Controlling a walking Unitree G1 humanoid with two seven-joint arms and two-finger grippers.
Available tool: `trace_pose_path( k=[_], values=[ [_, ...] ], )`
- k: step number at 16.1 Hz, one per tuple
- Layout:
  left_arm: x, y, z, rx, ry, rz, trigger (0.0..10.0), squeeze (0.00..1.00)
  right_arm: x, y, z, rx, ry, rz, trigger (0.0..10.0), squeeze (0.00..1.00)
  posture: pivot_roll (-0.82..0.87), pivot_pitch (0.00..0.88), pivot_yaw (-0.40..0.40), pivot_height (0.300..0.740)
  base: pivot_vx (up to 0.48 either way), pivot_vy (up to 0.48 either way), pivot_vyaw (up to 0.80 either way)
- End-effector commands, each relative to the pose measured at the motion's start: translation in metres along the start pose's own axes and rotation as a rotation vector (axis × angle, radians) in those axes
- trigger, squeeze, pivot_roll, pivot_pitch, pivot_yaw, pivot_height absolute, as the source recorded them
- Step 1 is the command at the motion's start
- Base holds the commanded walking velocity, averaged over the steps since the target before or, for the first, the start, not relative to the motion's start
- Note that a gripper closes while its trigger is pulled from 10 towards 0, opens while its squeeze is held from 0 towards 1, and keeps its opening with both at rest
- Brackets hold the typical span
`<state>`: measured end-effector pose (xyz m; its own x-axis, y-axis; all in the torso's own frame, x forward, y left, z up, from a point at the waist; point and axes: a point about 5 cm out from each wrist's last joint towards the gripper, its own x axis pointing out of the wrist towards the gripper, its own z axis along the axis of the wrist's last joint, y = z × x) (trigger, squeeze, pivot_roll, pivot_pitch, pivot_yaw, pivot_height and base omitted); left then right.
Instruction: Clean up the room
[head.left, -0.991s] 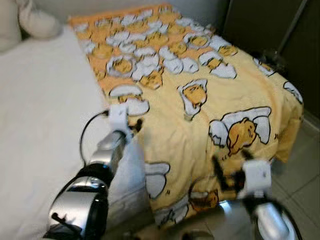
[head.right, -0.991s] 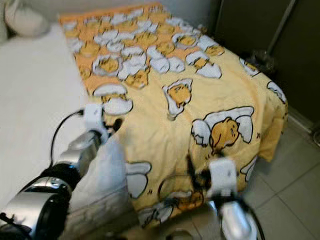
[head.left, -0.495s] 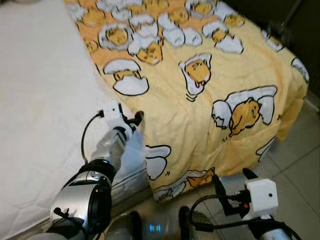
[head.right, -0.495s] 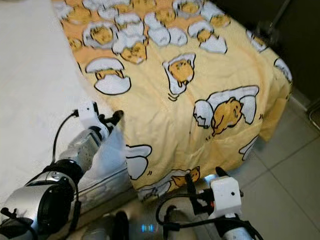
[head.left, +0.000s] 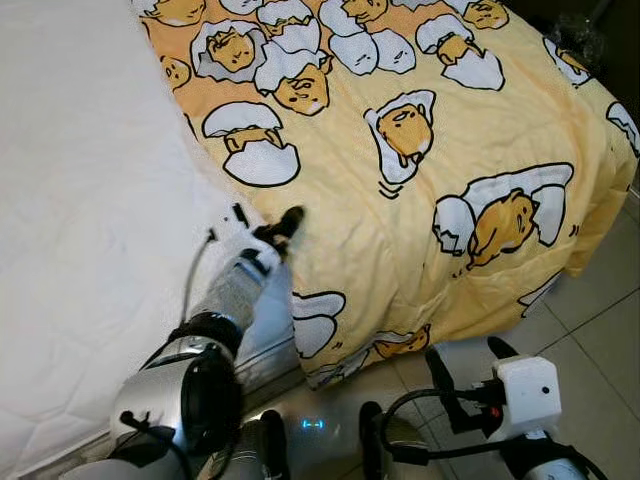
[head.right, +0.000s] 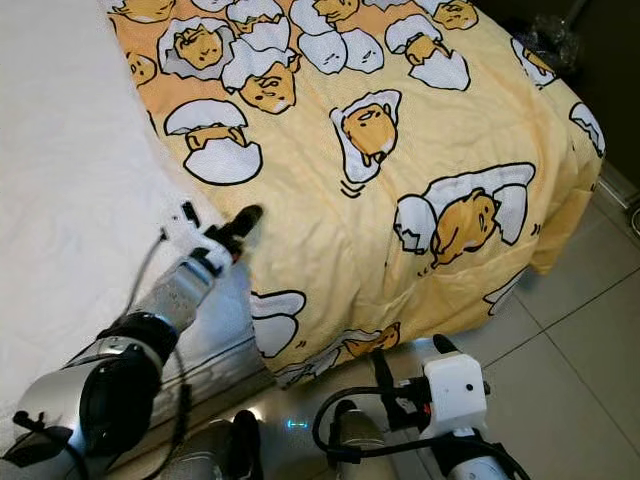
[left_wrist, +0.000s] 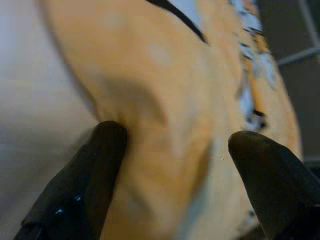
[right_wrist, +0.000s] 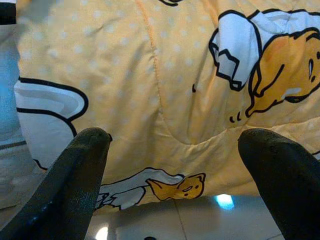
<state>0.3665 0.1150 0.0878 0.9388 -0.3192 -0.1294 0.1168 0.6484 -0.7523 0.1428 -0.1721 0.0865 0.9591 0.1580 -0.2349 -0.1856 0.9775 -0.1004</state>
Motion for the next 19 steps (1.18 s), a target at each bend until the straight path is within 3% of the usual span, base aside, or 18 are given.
trace_pose_path(
  k=[1,5,8,9,10,11,12,13,14,16,17,19],
  values=[
    [0.002,-0.007,-0.004,-0.008,0.020,-0.047,10.0,0.00,-0.004,-0.003,-0.002,0.004,0.021,-0.012,10.0,0.00,-0.32,0.286,0.025,0.740,0.000,0.000,0.00],
    [0.011,-0.038,-0.003,0.069,0.028,-0.225,10.0,0.00,-0.004,-0.003,-0.002,0.004,0.025,-0.016,10.0,0.00,-0.32,0.280,0.028,0.740,0.000,0.000,0.00],
    [0.014,-0.069,-0.003,0.300,0.022,-0.415,10.0,0.00,-0.003,-0.003,-0.003,0.003,0.028,-0.014,10.0,0.00,-0.31,0.277,0.024,0.740,0.000,0.000,0.00],
    [0.013,-0.077,-0.008,0.418,0.047,-0.446,10.0,0.00,-0.002,-0.003,-0.003,0.003,0.028,-0.011,10.0,0.00,-0.31,0.277,0.024,0.740,0.000,0.000,0.00],
    [0.014,-0.073,-0.010,0.469,0.075,-0.416,10.0,0.00,-0.001,-0.003,-0.003,0.003,0.028,-0.008,10.0,0.00,-0.31,0.275,0.024,0.740,0.000,0.000,0.00],
    [0.013,-0.059,-0.011,0.468,0.100,-0.333,5.3,0.00,0.000,-0.002,-0.003,0.004,0.027,-0.005,10.0,0.00,-0.30,0.275,0.024,0.740,0.000,0.000,0.00],
    [0.011,-0.049,-0.013,0.466,0.129,-0.283,5.3,0.00,0.000,-0.001,-0.003,0.005,0.027,-0.004,10.0,0.00,-0.30,0.274,0.025,0.740,0.000,0.000,0.00],
    [0.007,-0.037,-0.015,0.351,0.140,-0.250,0.0,0.00,0.000,-0.001,-0.004,0.007,0.029,-0.001,10.0,0.00,-0.30,0.274,0.024,0.740,0.000,0.000,0.00],
    [0.004,-0.028,-0.017,0.253,0.139,-0.214,0.0,0.00,-0.001,-0.001,-0.004,0.008,0.032,0.000,10.0,0.00,-0.30,0.274,0.023,0.740,0.000,0.000,0.00],
    [0.003,-0.023,-0.019,0.137,0.128,-0.194,0.0,0.00,-0.001,-0.001,-0.005,0.009,0.036,-0.001,10.0,0.00,-0.30,0.274,0.023,0.740,0.000,0.000,0.00],
    [0.003,-0.023,-0.013,-0.045,0.068,-0.203,0.0,0.00,-0.001,-0.003,-0.005,0.011,0.038,-0.005,10.0,0.00,-0.31,0.273,0.023,0.740,0.000,0.000,0.00],
    [0.003,-0.026,-0.006,-0.201,0.011,-0.239,0.0,0.00,-0.001,-0.004,-0.005,0.013,0.039,-0.008,10.0,0.00,-0.31,0.273,0.023,0.740,0.000,0.000,0.00]
  ],
)
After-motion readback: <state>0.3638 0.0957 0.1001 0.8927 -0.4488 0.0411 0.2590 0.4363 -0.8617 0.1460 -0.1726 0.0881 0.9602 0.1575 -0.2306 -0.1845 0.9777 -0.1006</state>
